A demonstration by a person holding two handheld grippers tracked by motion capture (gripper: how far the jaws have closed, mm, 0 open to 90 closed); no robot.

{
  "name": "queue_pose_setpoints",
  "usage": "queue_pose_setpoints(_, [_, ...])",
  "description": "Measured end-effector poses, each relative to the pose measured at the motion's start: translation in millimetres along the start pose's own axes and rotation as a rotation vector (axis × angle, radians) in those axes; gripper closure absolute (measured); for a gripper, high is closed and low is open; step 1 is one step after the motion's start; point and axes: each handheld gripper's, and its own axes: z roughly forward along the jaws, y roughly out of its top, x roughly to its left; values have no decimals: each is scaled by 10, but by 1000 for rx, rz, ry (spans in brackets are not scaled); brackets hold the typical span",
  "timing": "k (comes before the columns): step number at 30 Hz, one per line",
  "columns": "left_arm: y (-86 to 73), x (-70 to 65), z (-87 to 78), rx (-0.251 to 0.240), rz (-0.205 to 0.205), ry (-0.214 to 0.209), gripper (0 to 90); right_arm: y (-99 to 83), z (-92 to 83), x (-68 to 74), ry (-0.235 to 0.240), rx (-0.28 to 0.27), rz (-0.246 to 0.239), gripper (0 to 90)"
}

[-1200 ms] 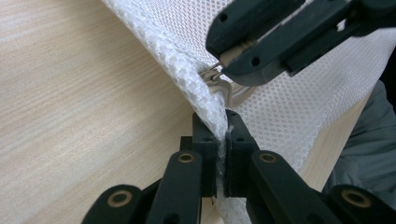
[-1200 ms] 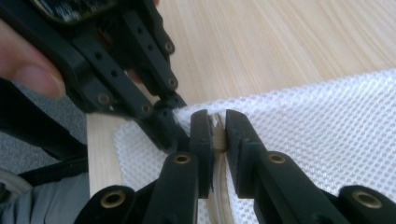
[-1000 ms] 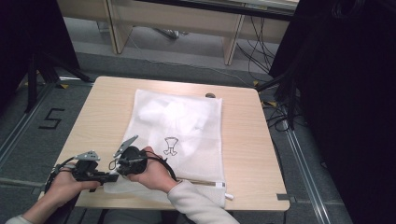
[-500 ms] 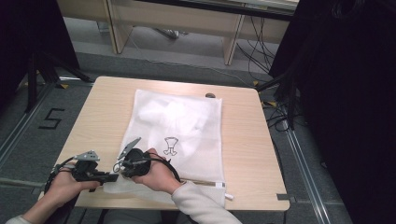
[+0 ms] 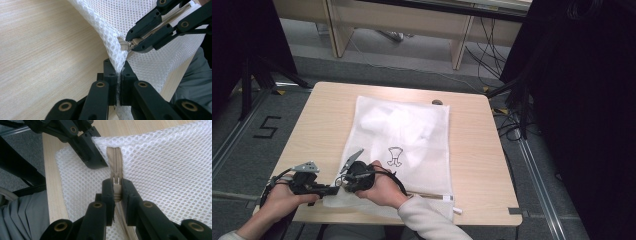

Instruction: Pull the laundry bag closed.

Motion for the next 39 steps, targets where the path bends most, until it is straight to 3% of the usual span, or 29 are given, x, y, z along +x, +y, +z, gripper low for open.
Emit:
queue_pose_setpoints(5, [6, -7, -4, 4, -2, -19, 857, -9, -7, 2, -9, 9, 7, 823])
queue_pose_setpoints(10, [12, -33, -16, -7, 6, -3, 856, -40, -3, 3, -8, 23, 1, 823])
queue_pose_setpoints(14, [16, -32, -15, -2, 7, -17, 856, -52, -9, -1, -8, 25, 7, 823])
queue_pose_setpoints(17, [20, -35, -33, -12, 15, -8, 856, -53, -6, 11, -9, 40, 8, 824])
queue_pose_setpoints(18, [15, -40, -29, -37, 7, -5, 856, -60, -2, 1, -18, 54, -7, 824])
queue_pose_setpoints(22, [21, -32, -43, -14, 13, -5, 856, -110, 0, -21, -13, 55, 11, 823])
queue_pose_setpoints(23, [13, -44, -20, -42, 5, -3, 856, -116, 0, -16, -22, 51, 22, 824])
queue_pose_setpoints(24, [24, -33, -36, -13, 18, -12, 856, -117, -9, -16, -21, 53, 13, 824])
queue_pose_setpoints(26, [15, -43, -24, -41, 8, -6, 856, -119, -23, -13, -21, 52, 12, 823])
queue_pose_setpoints(30, [15, -37, -31, -37, 6, -2, 856, -126, -29, -11, -21, 54, 22, 823])
queue_pose_setpoints(32, [19, -25, -40, -9, 7, -6, 856, -139, -40, -15, -22, 65, 25, 824])
queue_pose_setpoints(37, [13, -36, -29, -35, 7, 6, 856, -174, -54, -18, -23, 68, 31, 823])
queue_pose_setpoints(39, [19, -26, -41, -12, 8, -1, 856, -189, -69, -29, -19, 69, 18, 823])
